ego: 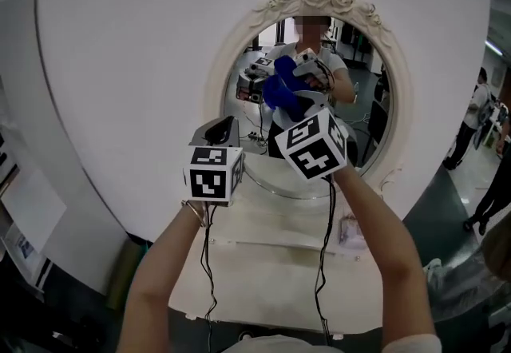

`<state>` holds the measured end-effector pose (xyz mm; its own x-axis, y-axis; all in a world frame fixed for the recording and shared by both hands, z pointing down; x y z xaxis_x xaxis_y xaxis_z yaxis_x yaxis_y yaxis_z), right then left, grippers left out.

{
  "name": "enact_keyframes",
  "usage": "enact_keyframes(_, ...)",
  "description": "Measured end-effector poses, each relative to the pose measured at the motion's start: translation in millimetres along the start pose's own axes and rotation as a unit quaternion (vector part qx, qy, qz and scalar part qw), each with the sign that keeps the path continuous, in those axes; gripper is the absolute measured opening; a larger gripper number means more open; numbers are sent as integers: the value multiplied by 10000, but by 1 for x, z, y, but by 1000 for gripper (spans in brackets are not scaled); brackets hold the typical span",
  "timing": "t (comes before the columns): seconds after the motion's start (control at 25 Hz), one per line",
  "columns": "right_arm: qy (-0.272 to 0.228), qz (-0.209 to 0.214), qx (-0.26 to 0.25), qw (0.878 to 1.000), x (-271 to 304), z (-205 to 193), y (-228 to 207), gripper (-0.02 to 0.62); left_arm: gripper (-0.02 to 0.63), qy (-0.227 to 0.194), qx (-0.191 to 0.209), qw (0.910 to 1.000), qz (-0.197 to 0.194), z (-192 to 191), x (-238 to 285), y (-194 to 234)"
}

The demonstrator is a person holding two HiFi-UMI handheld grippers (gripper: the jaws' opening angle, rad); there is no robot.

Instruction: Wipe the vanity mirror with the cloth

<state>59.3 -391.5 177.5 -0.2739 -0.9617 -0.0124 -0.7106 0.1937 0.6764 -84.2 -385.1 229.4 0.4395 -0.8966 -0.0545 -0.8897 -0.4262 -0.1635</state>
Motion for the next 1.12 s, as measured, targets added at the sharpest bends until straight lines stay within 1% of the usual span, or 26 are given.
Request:
enact_keyframes(0.16,55,-268,-578,9980,19,30,-19,66,3,-180,-136,9997,59,30,15,22)
enact_keyframes(0.28,121,-566,-1111,9921,32,48,-31,66,3,-292,-130,9995,33,55,26,35)
enact_keyframes(0.36,177,-750,-1425,9868,40,57,-35,66,3,-367,-85,9993,20,72,30,41)
enact_keyframes(0.52,275,-976,-1821,9780,53,72,-36,66,3,-505,148,9986,102,93,33,51)
enact_keyframes(0.68,413,-1058,-1993,9733,63,73,-30,66,5,-472,161,9986,202,93,33,61)
enact_keyframes(0.8,466,-1100,-2074,9709,67,73,-25,66,4,-391,187,9987,253,83,31,67)
enact_keyframes(0.96,498,-1152,-2187,9677,71,72,-18,66,3,-295,68,9992,264,68,30,76)
enact_keyframes(1.12,495,-1096,-2259,9667,73,71,-6,66,3,-211,69,9995,246,56,29,77)
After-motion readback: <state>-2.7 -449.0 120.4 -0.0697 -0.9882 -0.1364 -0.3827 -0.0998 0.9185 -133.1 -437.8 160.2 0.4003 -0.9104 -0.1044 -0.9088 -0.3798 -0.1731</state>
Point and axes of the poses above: the fingertips, and each gripper's own axes: x forward along the fingers, y to its left, z out of its top, the point moved 6 cm from there along -x, backward along the fingers, and after that the axes turned 8 degrees about -z, right-handed, at the moved point
